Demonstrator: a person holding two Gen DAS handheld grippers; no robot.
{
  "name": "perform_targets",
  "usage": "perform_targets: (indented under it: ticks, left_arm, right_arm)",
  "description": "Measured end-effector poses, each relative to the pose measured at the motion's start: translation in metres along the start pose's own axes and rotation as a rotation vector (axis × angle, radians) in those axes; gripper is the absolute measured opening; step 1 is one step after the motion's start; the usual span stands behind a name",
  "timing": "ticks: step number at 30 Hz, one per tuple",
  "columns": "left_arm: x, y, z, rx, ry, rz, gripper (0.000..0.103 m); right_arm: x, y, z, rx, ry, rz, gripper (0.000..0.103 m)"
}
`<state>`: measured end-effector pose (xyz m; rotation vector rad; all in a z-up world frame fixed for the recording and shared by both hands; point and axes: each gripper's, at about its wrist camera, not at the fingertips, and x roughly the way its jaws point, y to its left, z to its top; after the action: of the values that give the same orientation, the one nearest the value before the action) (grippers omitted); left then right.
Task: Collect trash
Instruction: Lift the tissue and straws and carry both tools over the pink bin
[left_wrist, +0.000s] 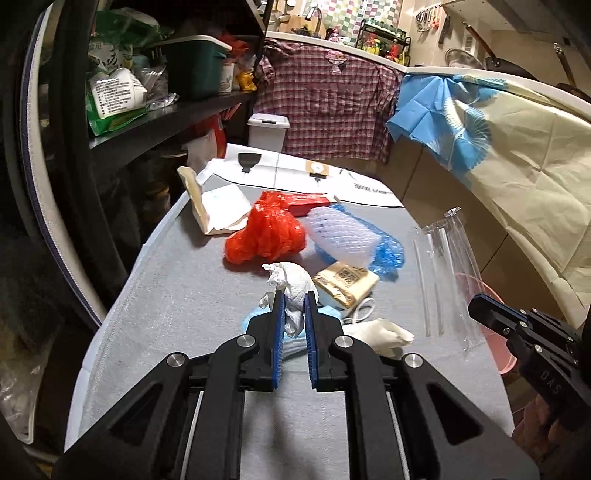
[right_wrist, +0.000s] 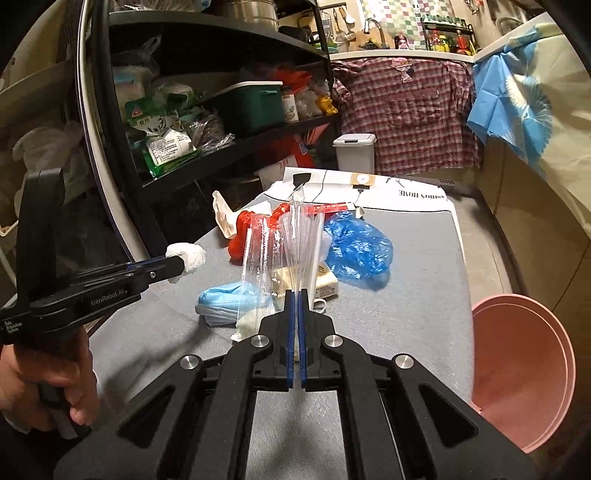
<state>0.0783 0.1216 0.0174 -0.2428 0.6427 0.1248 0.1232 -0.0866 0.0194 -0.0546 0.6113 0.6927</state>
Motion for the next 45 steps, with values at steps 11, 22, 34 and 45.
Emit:
perform_targets:
  ticks: [11,22,34,45]
  left_arm:
    - [-0.012,-0.027,-0.01,0.044,-0.027,-0.048,0.011]
    - [-0.02,-0.053,-0.008,0.064,-0.023,-0.077,0.011]
    - [-0.013,-0.087,0.0,0.091,-0.008,-0.113,0.011]
    - [0.011,-0.159,0.011,0.172,0.011,-0.225,0.011]
  right_arm:
    - [-0.037,-0.009,0.009,0.014,-0.019,-0.029,0.002]
    - [-0.08,-0.042,0.023,0.022,-0.053,-0.115,0.002]
    - [-0.106,-0.123,0.026,0.132,-0.092,-0.252,0.002]
    - [-0.112,-0.189,0.011,0.25,-0.101,-0.382,0.002]
